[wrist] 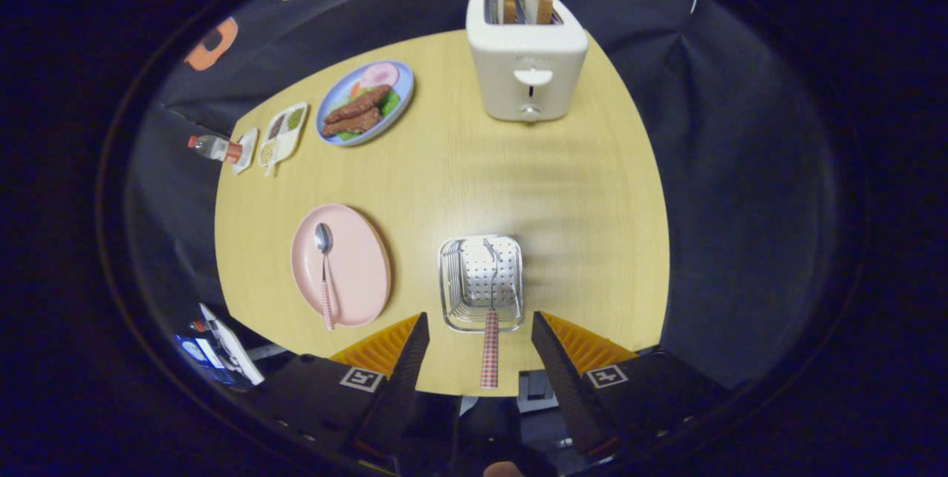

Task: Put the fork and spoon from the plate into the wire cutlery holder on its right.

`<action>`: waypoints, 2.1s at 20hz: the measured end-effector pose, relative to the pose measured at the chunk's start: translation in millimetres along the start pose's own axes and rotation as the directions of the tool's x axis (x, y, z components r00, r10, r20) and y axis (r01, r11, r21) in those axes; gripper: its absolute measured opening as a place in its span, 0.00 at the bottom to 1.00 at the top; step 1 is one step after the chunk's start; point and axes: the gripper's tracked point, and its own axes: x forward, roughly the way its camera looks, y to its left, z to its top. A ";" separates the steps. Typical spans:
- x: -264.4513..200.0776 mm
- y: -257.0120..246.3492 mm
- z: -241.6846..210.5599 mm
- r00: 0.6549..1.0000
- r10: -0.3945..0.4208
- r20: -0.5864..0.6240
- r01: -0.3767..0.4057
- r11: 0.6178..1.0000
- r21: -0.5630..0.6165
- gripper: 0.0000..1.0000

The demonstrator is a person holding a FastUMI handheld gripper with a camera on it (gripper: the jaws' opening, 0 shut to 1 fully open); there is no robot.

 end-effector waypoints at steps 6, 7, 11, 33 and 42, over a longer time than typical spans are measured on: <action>-32.9 57.6 4.5 0.934 0.039 0.356 -0.015 0.997 -0.071 0.91; -34.4 69.7 -1.1 0.915 0.045 0.401 -0.013 0.996 -0.084 0.92; -18.5 126.2 -28.5 0.856 0.092 0.508 -0.037 0.992 -0.118 0.93; 168.0 228.9 -80.8 0.913 0.041 0.407 0.048 0.977 -0.206 0.59; 170.0 216.9 -72.8 0.938 0.021 0.345 0.047 0.981 -0.188 0.01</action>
